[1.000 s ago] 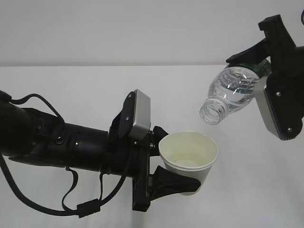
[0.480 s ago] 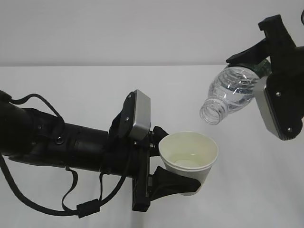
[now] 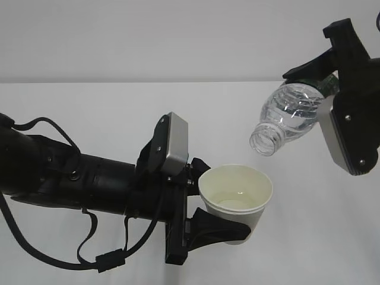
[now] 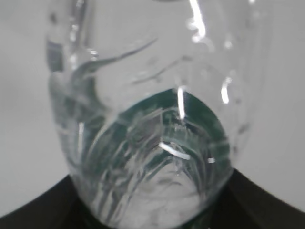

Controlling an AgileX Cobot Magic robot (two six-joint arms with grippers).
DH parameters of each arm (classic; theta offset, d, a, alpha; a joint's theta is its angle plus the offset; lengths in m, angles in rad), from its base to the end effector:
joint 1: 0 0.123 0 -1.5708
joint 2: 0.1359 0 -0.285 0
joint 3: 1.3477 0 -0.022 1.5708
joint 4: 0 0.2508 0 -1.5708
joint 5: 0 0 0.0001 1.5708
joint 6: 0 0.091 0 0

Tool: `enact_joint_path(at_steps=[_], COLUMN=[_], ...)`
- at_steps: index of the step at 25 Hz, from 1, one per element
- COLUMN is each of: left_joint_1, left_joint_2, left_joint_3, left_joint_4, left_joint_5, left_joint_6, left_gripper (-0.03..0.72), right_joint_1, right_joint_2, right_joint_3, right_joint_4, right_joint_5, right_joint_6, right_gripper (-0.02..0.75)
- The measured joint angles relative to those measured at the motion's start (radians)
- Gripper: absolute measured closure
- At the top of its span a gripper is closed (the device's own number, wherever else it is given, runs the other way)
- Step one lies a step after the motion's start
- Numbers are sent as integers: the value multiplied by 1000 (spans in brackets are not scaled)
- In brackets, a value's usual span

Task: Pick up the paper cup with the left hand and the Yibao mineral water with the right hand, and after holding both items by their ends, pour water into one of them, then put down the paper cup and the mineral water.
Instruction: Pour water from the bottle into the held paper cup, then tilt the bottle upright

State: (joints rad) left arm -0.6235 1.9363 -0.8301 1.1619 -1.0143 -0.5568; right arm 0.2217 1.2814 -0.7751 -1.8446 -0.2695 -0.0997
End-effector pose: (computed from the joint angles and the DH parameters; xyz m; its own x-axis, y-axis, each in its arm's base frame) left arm 0.2335 -0.2552 0.1460 -0.0342 0.2726 -0.9615 0.9994 0.0125 -0.0320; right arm 0.2602 0.0825 0.2810 0.5742 -0.7895 0.2166 -0.2669 -0.4307 -0.8621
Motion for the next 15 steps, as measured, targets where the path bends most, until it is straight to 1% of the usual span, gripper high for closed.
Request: enact_joint_path(at_steps=[15], left_joint_1=[0], left_joint_2=[0], left_joint_3=[0], left_joint_4=[0], left_joint_5=[0], left_joint_6=[0], left_gripper=[214], right_joint_1=[0], right_joint_2=[0], right_joint_3=[0], right_joint_4=[0], right_joint_5=[0], right_joint_6=[0], right_gripper=[294])
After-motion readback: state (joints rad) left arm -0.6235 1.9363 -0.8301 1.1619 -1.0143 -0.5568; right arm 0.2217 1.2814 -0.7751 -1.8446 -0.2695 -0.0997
